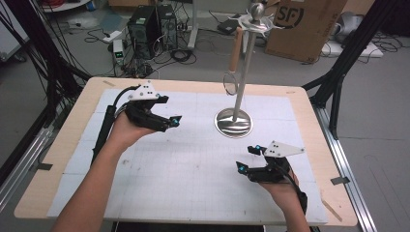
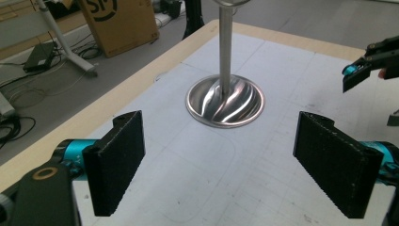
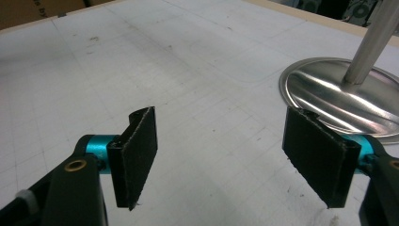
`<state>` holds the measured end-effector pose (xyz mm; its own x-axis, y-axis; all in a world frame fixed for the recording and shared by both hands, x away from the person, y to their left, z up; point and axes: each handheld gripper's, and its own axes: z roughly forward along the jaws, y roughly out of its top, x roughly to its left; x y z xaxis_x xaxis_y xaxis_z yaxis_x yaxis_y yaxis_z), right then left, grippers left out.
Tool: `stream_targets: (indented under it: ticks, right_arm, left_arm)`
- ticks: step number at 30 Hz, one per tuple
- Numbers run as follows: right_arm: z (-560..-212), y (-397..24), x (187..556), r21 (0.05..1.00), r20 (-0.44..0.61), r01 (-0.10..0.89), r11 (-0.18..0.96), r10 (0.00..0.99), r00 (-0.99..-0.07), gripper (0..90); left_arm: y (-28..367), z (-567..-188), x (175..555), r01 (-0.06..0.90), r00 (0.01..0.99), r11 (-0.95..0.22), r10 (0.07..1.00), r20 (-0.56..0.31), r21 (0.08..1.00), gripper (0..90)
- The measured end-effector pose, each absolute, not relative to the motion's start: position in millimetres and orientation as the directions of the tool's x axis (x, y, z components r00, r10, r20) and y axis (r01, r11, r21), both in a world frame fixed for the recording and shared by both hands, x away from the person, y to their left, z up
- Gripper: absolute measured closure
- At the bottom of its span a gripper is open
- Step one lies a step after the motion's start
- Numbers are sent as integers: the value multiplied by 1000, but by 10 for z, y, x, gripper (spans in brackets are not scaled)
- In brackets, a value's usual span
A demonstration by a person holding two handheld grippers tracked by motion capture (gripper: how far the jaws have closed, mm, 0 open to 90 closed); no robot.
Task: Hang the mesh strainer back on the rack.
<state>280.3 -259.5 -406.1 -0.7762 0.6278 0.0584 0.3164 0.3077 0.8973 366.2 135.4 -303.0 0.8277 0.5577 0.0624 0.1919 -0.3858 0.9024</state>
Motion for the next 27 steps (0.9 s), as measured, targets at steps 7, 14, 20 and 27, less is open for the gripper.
stream_targets:
  ticks: [7,14,20,27]
  right_arm:
    - [-4071,-2594,2803,893,62,323,312,627,-776,262]
    - [-4073,-2602,2804,894,61,322,310,630,-774,262]
    - [-4068,-2606,2802,897,60,319,306,630,-775,262]
    - [-4072,-2614,2799,894,61,324,309,632,-773,263]
  left_arm:
    - [1427,-3163,3527,184,831,-362,553,52,914,174]
    - [1532,-3252,3378,174,826,-340,562,51,924,171]
    - [1598,-3334,3277,176,819,-337,572,52,925,163]
    - [1672,-3482,3140,184,813,-345,579,55,920,159]
